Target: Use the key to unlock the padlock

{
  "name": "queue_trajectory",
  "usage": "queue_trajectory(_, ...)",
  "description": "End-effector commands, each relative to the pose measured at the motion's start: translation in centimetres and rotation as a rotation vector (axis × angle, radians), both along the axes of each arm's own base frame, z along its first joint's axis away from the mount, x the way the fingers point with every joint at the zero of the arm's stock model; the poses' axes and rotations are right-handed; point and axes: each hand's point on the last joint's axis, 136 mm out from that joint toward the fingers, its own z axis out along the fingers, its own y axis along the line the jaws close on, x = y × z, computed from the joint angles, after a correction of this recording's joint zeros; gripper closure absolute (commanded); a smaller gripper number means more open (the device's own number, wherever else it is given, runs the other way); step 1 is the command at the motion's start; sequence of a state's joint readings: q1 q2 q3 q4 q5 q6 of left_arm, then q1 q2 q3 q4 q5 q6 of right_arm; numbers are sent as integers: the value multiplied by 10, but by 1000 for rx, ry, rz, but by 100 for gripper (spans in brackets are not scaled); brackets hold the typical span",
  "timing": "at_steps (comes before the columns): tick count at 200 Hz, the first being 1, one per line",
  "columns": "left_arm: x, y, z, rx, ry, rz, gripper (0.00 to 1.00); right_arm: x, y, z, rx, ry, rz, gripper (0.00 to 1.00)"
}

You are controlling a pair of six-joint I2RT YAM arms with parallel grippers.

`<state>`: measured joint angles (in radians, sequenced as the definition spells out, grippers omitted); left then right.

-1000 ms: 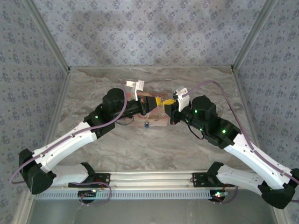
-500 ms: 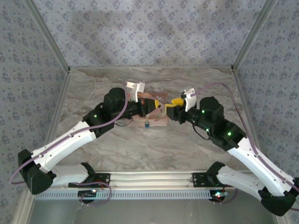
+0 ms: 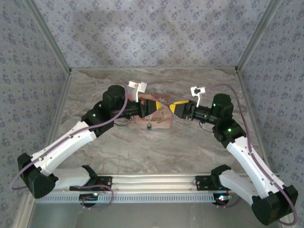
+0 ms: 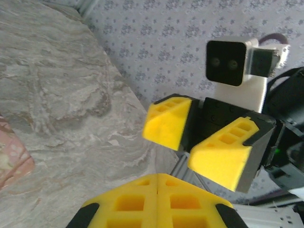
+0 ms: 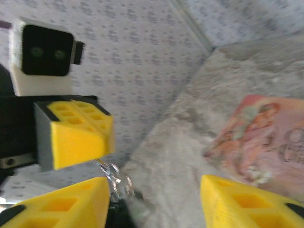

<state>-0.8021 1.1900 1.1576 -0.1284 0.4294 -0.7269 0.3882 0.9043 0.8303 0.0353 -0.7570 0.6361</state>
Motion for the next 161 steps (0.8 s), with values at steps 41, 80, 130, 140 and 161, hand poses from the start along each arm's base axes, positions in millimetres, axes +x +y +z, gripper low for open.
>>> queue_trajectory(41,-13,-8,31,-93,-17,-98,100,-28,13,31,124,-41,179,41)
queue_trajectory(80,-17,-11,34,-110,-16,-118,100,-32,20,26,100,-43,198,38)
queue_trajectory(130,-19,-12,36,-117,-20,-127,100,-36,28,26,89,-48,236,48)
queue_trajectory(140,-20,-12,36,-118,-20,-128,100,-36,28,26,89,-48,237,50)
queue_trajectory(161,-20,-14,35,-117,-15,-133,100,-36,29,27,87,-51,237,53)
